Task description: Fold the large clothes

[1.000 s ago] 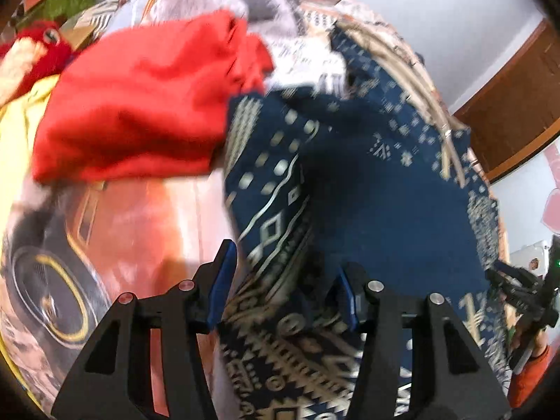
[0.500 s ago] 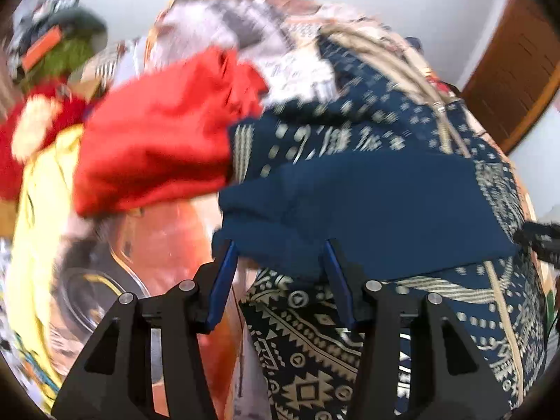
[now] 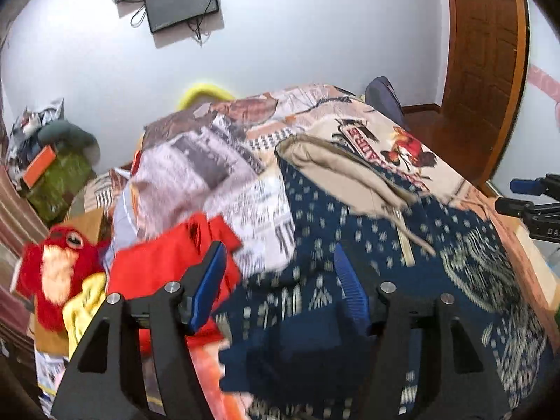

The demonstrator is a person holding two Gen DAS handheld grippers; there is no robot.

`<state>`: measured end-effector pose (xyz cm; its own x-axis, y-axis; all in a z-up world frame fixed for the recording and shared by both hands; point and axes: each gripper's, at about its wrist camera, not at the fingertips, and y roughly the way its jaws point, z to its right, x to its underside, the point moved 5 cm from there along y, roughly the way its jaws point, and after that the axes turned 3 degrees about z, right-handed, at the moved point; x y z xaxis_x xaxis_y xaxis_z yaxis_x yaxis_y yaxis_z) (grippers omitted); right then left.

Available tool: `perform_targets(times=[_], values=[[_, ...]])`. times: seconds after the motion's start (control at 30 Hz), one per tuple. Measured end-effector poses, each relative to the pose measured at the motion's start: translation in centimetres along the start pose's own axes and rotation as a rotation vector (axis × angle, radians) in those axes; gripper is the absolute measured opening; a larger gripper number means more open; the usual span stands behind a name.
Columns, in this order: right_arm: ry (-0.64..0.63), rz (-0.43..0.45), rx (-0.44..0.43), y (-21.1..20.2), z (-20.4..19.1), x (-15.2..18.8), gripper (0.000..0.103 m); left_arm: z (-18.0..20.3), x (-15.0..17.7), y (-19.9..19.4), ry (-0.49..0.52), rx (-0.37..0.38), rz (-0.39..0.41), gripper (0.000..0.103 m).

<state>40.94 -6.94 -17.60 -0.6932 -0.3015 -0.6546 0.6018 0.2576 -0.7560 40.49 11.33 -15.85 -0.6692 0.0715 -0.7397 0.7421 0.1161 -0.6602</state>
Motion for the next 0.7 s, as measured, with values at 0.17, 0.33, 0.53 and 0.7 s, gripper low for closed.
perform_targets(times=[0.17, 0.33, 0.53, 0.7], values=[[0.013, 0.014, -0.006, 2.6, -0.6, -2.9, 0.057, 1.1, -2.5, 4.1, -0.034, 0.067, -0.031, 0.066], [0.012, -0.036, -0.014, 7.1, -1.2, -4.5, 0.057, 1.7, -3.0, 10.5, -0.088, 0.127, -0.14, 0.066], [0.011, -0.117, -0.021, 12.8, -1.8, -5.2, 0.057, 1.8, -2.3, 17.3, -0.207, 0.18, -0.249, 0.066], [0.026, -0.166, -0.03, 16.7, -2.0, -5.6, 0.057, 2.1, -2.1, 20.9, -0.262, 0.203, -0.279, 0.066]])
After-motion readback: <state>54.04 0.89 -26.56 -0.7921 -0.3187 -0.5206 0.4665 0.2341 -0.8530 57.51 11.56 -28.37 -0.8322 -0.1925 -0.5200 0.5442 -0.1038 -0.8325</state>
